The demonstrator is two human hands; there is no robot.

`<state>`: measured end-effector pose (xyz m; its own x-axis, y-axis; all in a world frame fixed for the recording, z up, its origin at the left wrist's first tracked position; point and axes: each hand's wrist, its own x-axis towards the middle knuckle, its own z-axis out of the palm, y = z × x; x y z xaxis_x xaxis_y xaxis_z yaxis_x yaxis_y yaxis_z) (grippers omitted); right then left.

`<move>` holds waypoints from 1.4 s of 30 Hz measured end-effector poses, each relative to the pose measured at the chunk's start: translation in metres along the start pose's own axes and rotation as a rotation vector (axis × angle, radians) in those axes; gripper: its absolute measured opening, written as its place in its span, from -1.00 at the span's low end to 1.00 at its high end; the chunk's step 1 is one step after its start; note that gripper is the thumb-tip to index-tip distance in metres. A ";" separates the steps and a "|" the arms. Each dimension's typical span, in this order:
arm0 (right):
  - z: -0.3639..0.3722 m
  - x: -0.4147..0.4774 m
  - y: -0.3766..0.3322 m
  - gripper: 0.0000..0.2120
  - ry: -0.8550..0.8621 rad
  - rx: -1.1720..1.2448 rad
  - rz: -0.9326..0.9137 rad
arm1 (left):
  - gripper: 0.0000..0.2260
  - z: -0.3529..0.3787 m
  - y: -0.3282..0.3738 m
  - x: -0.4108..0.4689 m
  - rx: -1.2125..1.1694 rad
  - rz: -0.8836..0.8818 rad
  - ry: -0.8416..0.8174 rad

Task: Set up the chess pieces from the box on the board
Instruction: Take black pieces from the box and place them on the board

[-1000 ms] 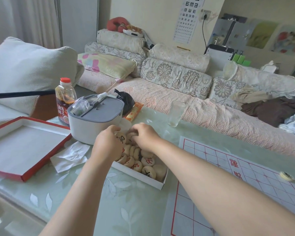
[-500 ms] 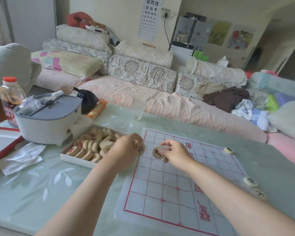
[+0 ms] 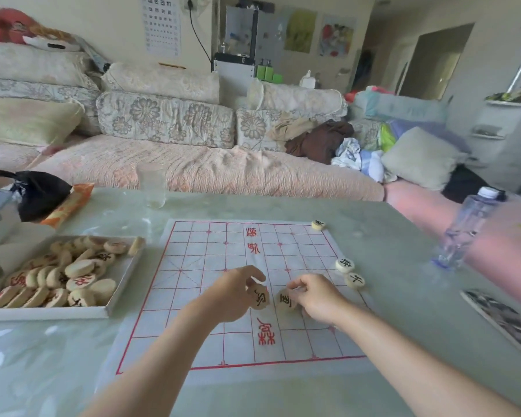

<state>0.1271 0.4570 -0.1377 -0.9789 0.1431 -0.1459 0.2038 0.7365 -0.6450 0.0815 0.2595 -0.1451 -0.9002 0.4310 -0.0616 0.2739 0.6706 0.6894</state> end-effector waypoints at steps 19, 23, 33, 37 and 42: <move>-0.002 -0.011 0.010 -0.56 -0.067 -0.354 -0.230 | -0.71 0.021 0.014 0.004 0.320 -0.021 0.017; -0.012 -0.017 0.014 -0.61 -0.005 -0.340 -0.264 | -0.67 0.025 0.024 -0.004 0.520 -0.015 -0.010; -0.089 -0.045 0.083 -0.81 0.138 -0.378 0.034 | -0.66 0.031 0.033 -0.005 0.238 0.003 -0.003; -0.095 -0.056 0.105 -0.80 0.140 -0.334 0.100 | -0.72 0.042 0.045 -0.002 -0.035 -0.067 -0.040; -0.094 -0.062 0.116 -0.77 0.189 -0.293 0.096 | -0.86 0.055 0.056 -0.001 -0.150 -0.079 0.011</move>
<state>0.2097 0.5958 -0.1324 -0.9466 0.3205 -0.0363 0.3088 0.8680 -0.3889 0.1169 0.3300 -0.1459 -0.9210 0.3729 -0.1127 0.1488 0.6041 0.7829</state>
